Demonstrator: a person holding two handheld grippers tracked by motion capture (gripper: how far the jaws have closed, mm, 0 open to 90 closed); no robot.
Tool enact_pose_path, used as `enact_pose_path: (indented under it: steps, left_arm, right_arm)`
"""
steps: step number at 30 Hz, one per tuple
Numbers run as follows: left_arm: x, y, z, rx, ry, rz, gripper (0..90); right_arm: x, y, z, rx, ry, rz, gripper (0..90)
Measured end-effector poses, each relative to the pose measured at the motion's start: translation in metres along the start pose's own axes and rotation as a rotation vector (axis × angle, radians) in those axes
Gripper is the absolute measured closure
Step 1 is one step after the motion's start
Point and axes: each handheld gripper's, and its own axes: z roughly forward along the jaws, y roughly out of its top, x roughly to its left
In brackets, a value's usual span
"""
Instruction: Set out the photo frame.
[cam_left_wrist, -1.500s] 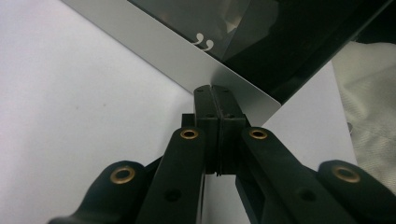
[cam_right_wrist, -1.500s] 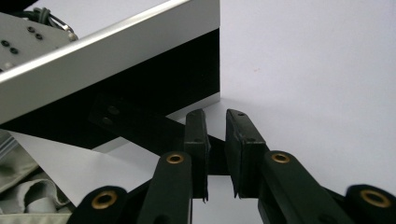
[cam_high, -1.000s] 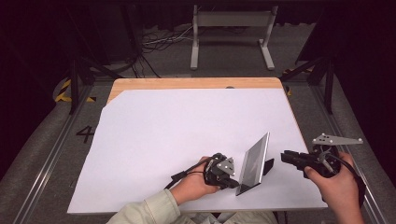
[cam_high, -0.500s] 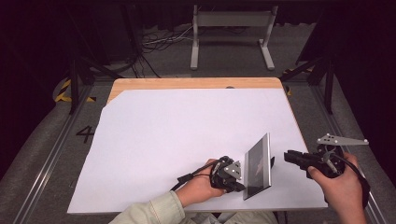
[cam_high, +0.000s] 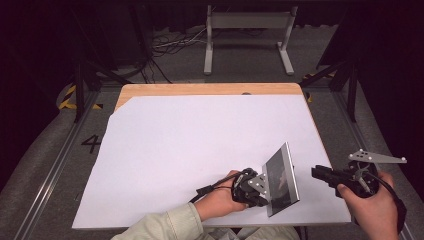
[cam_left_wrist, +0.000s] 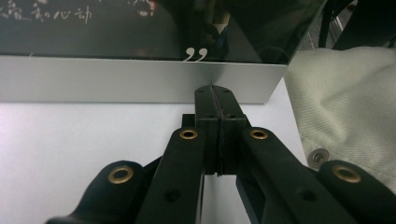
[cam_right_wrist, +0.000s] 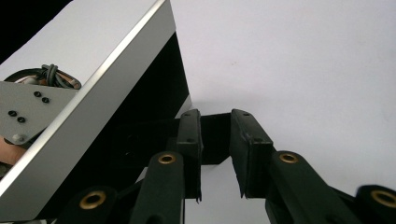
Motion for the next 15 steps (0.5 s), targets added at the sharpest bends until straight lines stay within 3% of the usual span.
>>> enact_pose_path:
  steps: [12, 15]
  left_arm:
    - [0.0003, 0.0097, 0.0103, -0.011, -0.015, 0.002, 89.4]
    - [0.0007, 0.0086, 0.0080, -0.015, -0.002, 0.001, 85.2]
  right_arm:
    - [-0.0033, -0.0080, -0.0098, -0.008, -0.023, 0.023, 73.5]
    - [-0.0037, -0.0071, -0.0090, -0.007, -0.019, 0.026, 73.4]
